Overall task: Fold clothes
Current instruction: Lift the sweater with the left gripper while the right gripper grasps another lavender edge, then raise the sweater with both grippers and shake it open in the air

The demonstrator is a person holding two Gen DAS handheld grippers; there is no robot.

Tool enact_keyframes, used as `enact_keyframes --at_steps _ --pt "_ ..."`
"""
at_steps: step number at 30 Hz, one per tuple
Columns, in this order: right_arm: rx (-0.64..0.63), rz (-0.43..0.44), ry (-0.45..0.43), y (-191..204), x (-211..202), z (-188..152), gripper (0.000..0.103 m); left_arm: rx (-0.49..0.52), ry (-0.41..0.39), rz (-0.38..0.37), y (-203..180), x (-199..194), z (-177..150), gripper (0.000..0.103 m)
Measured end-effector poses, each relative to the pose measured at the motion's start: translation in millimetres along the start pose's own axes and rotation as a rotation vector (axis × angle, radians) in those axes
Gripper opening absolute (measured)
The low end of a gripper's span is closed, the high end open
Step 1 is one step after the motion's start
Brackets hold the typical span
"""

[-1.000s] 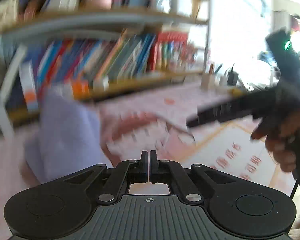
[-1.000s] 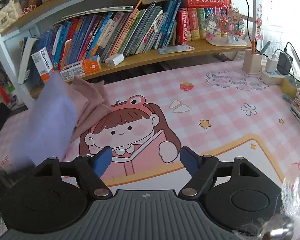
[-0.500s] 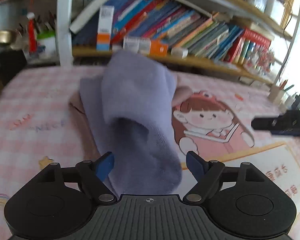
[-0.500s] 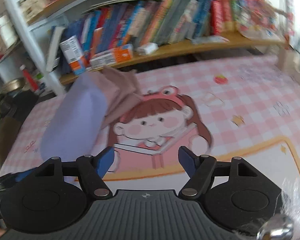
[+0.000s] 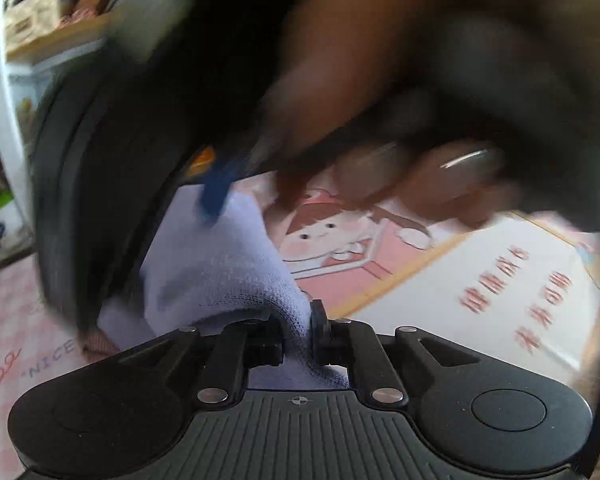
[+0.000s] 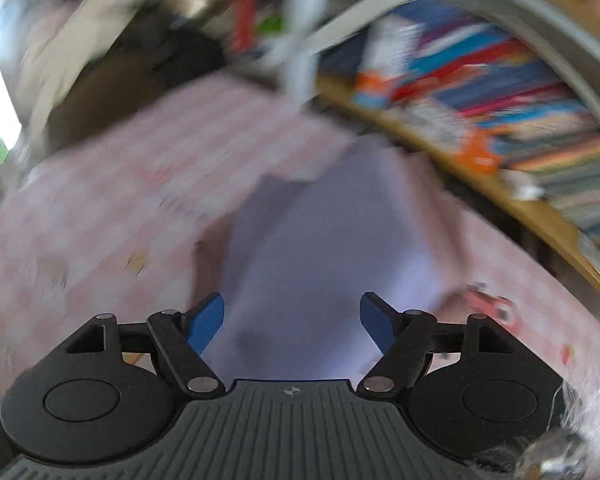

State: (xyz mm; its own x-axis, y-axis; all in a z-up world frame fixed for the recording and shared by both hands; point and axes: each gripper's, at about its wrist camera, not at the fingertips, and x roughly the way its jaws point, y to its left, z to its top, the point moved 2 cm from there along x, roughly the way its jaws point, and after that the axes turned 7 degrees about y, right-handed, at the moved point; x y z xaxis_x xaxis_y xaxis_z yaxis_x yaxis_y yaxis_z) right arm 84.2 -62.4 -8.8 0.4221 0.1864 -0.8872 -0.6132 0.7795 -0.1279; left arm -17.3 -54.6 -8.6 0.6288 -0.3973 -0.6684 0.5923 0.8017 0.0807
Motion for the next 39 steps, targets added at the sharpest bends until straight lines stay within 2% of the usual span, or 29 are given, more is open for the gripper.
enact_keyframes --at_steps 4,6,7,8,10,12,14,18,21,23,24,26,29,30,33,37,39 --pt "-0.111 -0.117 0.085 13 32 9 0.074 -0.005 -0.005 -0.001 7 -10 -7 0.01" --pt "-0.147 -0.148 0.102 14 41 9 0.074 -0.025 -0.001 0.001 12 -12 -11 0.01" --pt "-0.153 -0.151 0.109 15 44 8 0.071 -0.029 0.003 -0.001 12 -12 -12 0.01" --pt "-0.151 -0.148 0.112 14 45 7 0.064 -0.031 0.006 -0.004 13 -11 -12 0.01" --pt "-0.123 -0.125 0.106 10 45 4 0.023 -0.044 0.013 -0.001 17 -11 -12 0.01" --pt "-0.072 -0.122 0.063 -2 37 1 0.008 -0.07 0.013 0.006 24 -11 -9 0.01" --pt "0.016 -0.145 -0.023 -23 19 -3 0.008 -0.108 -0.01 0.024 37 -12 1 0.01" --pt "0.243 -0.239 -0.242 -77 -41 -27 0.007 -0.043 -0.159 0.067 39 -24 53 0.01" --pt "0.445 -0.31 -0.39 -109 -95 -70 0.007 0.113 -0.241 0.044 6 -30 81 0.011" --pt "0.588 -0.334 -0.425 -121 -118 -109 0.007 0.23 -0.267 0.012 -21 -30 92 0.011" --pt "0.66 -0.333 -0.425 -126 -126 -130 0.007 0.281 -0.246 -0.016 -33 -26 89 0.011" --pt "0.793 -0.251 -0.327 -131 -114 -174 0.008 0.342 -0.162 -0.087 -52 -11 75 0.012" --pt "0.966 -0.102 -0.152 -135 -84 -233 0.008 0.331 -0.024 -0.187 -61 7 51 0.012" --pt "0.998 -0.064 -0.108 -132 -74 -244 0.008 0.325 0.001 -0.192 -61 9 47 0.012" --pt "1.015 -0.003 -0.057 -122 -62 -256 0.009 0.306 0.049 -0.179 -58 11 40 0.012" --pt "0.995 0.004 -0.064 -120 -64 -255 0.023 0.296 0.075 -0.119 -51 9 33 0.012" --pt "1.002 -0.021 -0.076 -124 -67 -255 0.029 0.28 0.083 -0.091 -50 4 22 0.012"
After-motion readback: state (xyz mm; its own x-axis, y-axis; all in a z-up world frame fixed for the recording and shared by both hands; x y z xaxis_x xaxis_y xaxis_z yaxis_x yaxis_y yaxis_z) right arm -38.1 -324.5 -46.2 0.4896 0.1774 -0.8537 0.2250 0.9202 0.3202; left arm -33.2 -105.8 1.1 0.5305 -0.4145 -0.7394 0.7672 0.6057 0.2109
